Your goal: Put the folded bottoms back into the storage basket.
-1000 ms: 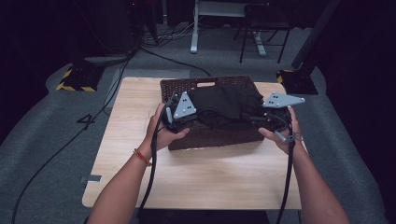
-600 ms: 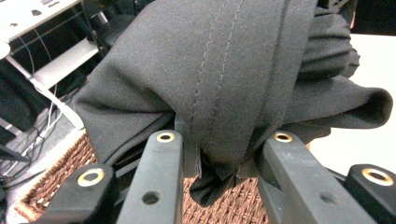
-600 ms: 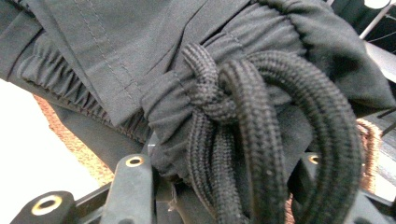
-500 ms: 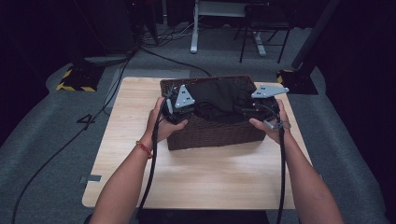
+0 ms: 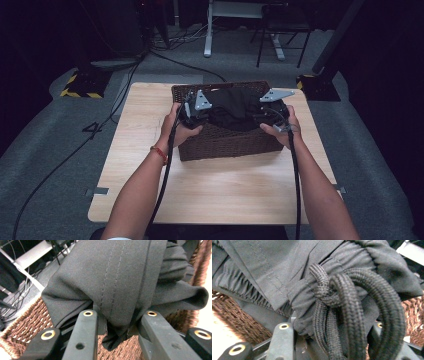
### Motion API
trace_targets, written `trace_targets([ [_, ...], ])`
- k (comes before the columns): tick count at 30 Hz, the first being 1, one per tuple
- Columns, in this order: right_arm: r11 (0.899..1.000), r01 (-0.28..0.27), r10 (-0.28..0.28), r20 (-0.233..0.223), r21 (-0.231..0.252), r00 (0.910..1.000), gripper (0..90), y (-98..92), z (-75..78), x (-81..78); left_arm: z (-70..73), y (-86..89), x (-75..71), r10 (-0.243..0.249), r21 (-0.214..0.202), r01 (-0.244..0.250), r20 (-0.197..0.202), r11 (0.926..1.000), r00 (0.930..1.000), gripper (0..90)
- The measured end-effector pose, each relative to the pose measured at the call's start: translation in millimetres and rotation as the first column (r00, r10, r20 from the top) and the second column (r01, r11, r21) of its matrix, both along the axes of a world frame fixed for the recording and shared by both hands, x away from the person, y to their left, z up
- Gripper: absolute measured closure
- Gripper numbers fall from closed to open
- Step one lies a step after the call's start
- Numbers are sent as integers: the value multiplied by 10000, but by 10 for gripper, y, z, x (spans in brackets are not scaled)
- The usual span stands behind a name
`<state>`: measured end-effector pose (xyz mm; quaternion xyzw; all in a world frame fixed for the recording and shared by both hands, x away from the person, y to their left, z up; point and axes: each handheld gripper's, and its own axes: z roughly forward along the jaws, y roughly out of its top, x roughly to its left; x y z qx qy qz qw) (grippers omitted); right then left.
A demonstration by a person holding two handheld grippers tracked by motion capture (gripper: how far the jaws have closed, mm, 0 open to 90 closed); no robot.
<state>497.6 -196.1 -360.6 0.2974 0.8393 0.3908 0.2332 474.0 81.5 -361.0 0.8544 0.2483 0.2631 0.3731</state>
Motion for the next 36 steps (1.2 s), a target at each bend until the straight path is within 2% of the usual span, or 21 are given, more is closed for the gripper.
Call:
trace_targets([
  [4,9996,216,-220,-195,-174,9996,565,4,-66,68,-53,-52,59,114,367,-106,-208,9993,9997,750],
  [11,9971,352,-395,-631,-682,9972,564,68,-176,143,-102,-82,142,306,1145,-229,-660,9932,9974,744],
  [13,9959,373,-424,-618,-828,9972,564,75,-190,148,-126,-84,157,353,1212,-257,-783,9923,9963,744],
  [17,9946,389,-477,-904,-965,9948,563,85,-235,173,-165,-99,177,381,1340,-248,-976,9907,9945,744],
  [23,9909,518,-663,-1159,-1242,9910,538,116,-289,197,-230,-107,188,723,1655,-561,-932,9846,9930,703],
  [26,9863,793,-999,-1410,-1447,9850,505,106,-309,223,-235,-57,194,1095,1551,-943,-926,9834,9897,624],
  [28,9844,986,-1204,-1495,-1456,9814,501,87,-313,231,-243,-19,206,1204,1439,-1040,-1102,9841,9866,530],
  [30,9822,1163,-1406,-1671,-1473,9759,467,66,-313,243,-246,27,197,1146,1271,-1000,-1130,9868,9870,484],
  [33,9782,1292,-1563,-1668,-1625,9735,430,70,-305,234,-239,75,183,1401,1047,-1288,-1092,9861,9841,372],
  [36,9775,1286,-1584,-1795,-1671,9709,373,66,-319,238,-222,116,170,1399,625,-1334,-1133,9891,9837,313],
])
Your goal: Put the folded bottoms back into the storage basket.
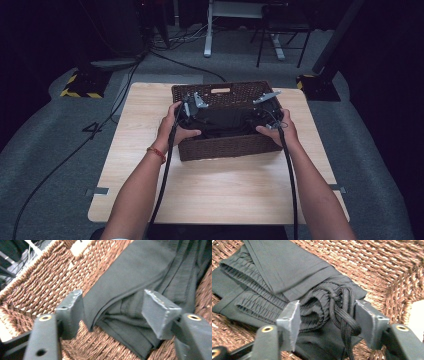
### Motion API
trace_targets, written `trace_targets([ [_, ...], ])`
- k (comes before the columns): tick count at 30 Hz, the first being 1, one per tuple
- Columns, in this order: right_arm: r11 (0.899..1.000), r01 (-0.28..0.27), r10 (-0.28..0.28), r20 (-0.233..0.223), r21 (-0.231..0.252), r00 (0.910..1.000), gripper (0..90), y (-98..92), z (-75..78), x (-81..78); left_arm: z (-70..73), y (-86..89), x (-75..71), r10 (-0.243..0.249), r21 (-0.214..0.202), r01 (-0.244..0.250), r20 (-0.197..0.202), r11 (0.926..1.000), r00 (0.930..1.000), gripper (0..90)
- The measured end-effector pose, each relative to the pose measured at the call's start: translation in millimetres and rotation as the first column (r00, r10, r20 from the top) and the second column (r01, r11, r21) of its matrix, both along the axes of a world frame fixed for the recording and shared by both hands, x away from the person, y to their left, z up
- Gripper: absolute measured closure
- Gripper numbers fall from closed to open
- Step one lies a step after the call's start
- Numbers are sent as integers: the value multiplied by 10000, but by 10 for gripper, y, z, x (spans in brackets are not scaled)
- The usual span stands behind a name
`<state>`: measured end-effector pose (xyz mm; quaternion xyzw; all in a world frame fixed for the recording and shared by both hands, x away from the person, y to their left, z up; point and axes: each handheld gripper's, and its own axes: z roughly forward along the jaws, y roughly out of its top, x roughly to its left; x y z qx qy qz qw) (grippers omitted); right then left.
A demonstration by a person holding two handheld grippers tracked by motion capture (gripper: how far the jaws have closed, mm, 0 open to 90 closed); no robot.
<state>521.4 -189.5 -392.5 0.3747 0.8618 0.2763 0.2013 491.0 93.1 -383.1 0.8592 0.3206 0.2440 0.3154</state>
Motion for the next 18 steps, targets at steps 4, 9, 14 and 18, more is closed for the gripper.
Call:
trace_targets([
  [4,9997,146,-149,179,196,9997,316,-19,20,-16,35,12,-25,-40,-83,40,92,10000,10000,263],
  [9,9984,27,-51,419,567,9991,286,-59,76,-52,113,53,-62,-187,-616,196,150,9979,9997,239],
  [14,9958,-184,103,899,894,9959,270,-98,185,-146,212,90,-148,-452,-1065,468,168,9932,9988,212],
  [18,9955,-392,287,1200,862,9924,261,-129,264,-235,296,123,-274,-679,-1248,735,491,9895,9965,189],
])
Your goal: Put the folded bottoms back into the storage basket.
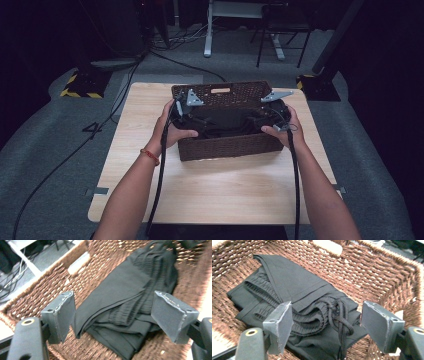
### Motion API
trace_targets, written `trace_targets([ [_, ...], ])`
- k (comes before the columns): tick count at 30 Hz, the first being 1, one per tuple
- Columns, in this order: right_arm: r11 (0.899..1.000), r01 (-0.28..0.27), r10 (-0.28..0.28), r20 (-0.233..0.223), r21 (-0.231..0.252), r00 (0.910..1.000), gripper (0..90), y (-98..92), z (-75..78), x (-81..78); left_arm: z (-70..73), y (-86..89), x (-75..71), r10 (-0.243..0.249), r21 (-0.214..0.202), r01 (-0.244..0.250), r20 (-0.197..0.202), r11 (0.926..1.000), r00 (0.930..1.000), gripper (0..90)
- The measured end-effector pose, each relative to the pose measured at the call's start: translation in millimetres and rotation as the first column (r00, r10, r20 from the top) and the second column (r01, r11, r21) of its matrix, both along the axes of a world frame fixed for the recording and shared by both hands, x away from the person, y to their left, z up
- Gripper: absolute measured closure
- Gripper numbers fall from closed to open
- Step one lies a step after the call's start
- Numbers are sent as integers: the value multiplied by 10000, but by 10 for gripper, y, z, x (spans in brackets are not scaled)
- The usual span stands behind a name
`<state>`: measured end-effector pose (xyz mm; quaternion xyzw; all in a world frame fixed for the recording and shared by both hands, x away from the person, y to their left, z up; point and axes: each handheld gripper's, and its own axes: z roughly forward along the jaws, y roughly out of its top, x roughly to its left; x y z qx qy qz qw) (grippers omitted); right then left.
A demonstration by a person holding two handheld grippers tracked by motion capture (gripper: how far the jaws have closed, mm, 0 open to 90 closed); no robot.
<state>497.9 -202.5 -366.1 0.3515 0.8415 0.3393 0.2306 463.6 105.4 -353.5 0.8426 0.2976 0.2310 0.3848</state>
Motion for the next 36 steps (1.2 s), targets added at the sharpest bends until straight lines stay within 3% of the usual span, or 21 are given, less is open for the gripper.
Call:
trace_targets([
  [2,9999,-65,66,186,-90,9998,259,-8,32,-42,23,10,-60,132,103,-133,153,9999,9998,188],
  [11,9981,-563,578,718,-238,9957,247,-30,121,-269,63,78,-287,-315,231,305,413,9993,9986,171],
  [22,9986,-383,422,1069,-376,9934,244,-208,152,-536,59,163,-559,-379,903,310,762,9954,9964,171],
  [30,9986,-260,319,1310,-466,9909,245,-387,144,-742,-5,286,-790,-401,1247,281,947,9918,9947,170],
  [36,9986,-189,258,1442,-489,9892,247,-499,81,-908,-126,368,-916,-364,1478,234,858,9887,9957,170],
])
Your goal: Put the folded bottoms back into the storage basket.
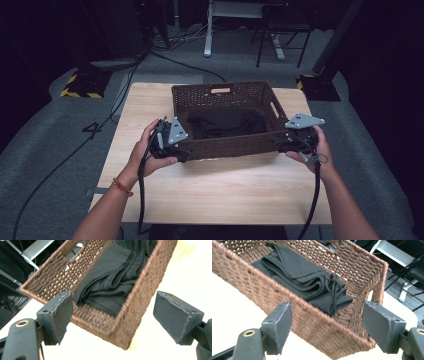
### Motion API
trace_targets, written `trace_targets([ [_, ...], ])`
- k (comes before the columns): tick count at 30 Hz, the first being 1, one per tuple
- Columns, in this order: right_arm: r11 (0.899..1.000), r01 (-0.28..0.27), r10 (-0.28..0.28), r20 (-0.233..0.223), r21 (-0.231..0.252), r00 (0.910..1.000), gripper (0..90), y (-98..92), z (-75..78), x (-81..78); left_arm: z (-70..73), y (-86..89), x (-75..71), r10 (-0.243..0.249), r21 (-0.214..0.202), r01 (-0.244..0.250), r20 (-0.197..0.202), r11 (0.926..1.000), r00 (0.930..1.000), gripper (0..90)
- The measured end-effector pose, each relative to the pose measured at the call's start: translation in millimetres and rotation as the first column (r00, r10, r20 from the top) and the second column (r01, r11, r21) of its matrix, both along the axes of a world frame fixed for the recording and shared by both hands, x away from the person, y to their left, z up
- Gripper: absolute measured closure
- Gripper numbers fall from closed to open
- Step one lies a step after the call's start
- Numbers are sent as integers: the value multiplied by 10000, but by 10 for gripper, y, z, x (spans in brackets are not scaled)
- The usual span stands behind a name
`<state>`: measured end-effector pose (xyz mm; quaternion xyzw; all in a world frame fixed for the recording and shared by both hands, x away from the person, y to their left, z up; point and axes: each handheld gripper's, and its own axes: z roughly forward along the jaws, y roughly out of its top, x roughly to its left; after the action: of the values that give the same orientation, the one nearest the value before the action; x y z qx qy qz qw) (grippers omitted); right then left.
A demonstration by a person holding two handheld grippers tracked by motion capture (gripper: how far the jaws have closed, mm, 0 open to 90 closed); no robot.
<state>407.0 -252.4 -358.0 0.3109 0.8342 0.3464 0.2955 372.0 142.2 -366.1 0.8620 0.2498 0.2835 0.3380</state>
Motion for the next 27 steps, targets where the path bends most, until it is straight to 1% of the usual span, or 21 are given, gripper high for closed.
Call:
trace_targets([
  [2,10000,42,-42,4,-31,10000,247,-45,-37,-47,-53,32,-43,55,69,-55,-47,10000,10000,171],
  [5,9998,173,-173,63,-98,9998,250,-109,-100,-122,-131,95,-114,254,348,-256,62,9991,9997,164],
  [6,9998,183,-183,38,-55,9998,251,-133,-123,-146,-158,121,-134,295,378,-296,37,9988,9996,164],
  [10,9992,346,-345,95,-178,9994,250,-219,-222,-244,-272,241,-210,559,288,-556,-103,9980,9984,163],
  [14,9986,435,-434,39,-298,9990,249,-297,-349,-352,-412,367,-287,837,454,-828,-177,9955,9963,165],
  [16,9980,481,-481,18,-407,9988,247,-334,-423,-404,-474,417,-313,922,429,-908,-295,9949,9953,164],
  [20,9971,643,-652,-199,-401,9977,248,-428,-570,-481,-638,517,-360,1076,540,-1045,-585,9931,9925,165],
  [22,9966,759,-769,-301,-315,9966,248,-481,-648,-513,-735,565,-375,1150,595,-1105,-791,9921,9902,165],
  [24,9962,844,-852,-475,-191,9952,245,-537,-736,-545,-801,600,-383,1257,674,-1199,-900,9905,9880,165],
  [25,9954,927,-938,-500,-251,9943,245,-561,-787,-565,-836,622,-390,1294,680,-1233,-939,9900,9871,165],
  [26,9945,1013,-1028,-588,-278,9930,242,-586,-838,-582,-875,651,-399,1310,675,-1247,-982,9899,9865,165],
  [27,9938,1077,-1095,-776,-265,9910,239,-625,-898,-601,-896,671,-403,1337,706,-1269,-1020,9894,9858,165],
])
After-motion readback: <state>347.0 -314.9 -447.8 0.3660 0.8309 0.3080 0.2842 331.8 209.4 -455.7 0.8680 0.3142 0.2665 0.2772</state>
